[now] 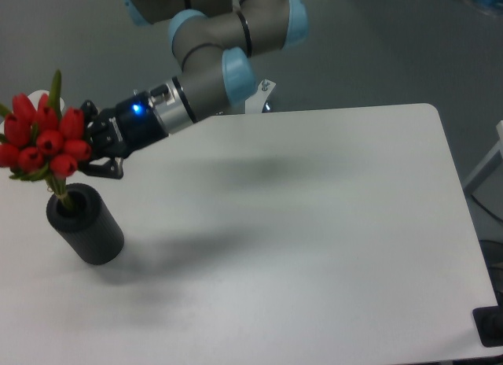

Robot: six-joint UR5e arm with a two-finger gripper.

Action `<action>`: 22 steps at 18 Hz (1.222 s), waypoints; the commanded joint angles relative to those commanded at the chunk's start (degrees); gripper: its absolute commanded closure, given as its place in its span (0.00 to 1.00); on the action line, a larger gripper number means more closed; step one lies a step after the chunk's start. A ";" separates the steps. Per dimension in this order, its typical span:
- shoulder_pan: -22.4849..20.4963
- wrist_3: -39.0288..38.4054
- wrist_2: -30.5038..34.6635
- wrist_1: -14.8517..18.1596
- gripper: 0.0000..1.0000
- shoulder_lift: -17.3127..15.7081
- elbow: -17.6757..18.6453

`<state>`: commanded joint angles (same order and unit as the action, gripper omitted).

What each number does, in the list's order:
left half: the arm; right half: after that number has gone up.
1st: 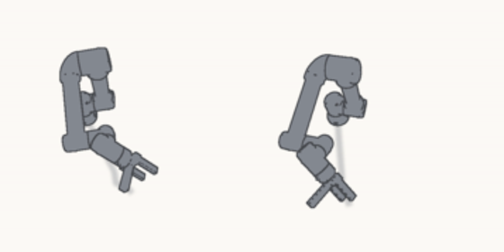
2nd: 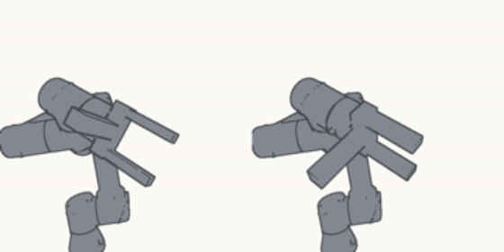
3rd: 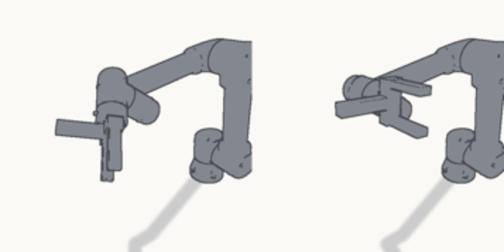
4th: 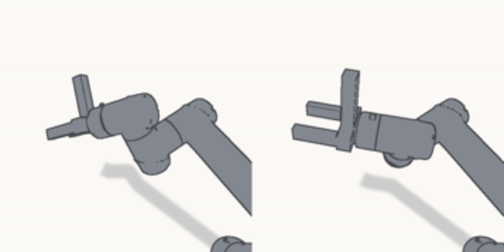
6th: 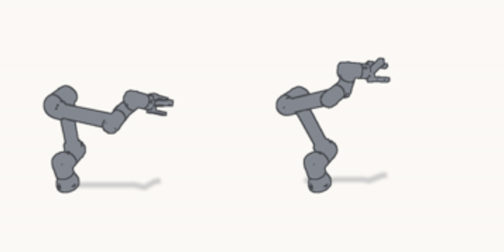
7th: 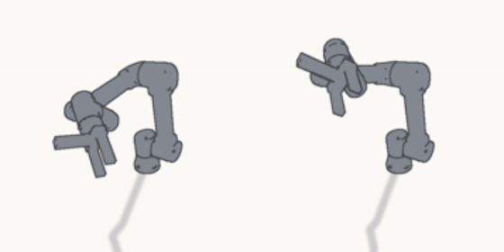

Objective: Insert the flowers into the vase
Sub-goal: 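Push the tulips down into the vase and open the gripper, then hold the gripper open beside the tulips, releasing the bunch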

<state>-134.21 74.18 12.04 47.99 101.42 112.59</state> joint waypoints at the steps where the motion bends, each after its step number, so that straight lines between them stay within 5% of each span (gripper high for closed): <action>1: 0.00 0.00 0.00 0.09 0.85 0.44 0.09; 8: 0.00 0.53 0.09 0.09 0.76 2.90 0.35; 14: -0.53 1.94 0.00 -0.09 0.28 4.31 1.14; 19: -0.61 1.93 0.00 0.00 0.03 4.40 1.58; 22: -0.62 2.02 0.09 -0.09 0.00 4.49 1.67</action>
<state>-134.82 76.20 12.13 47.90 105.91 114.26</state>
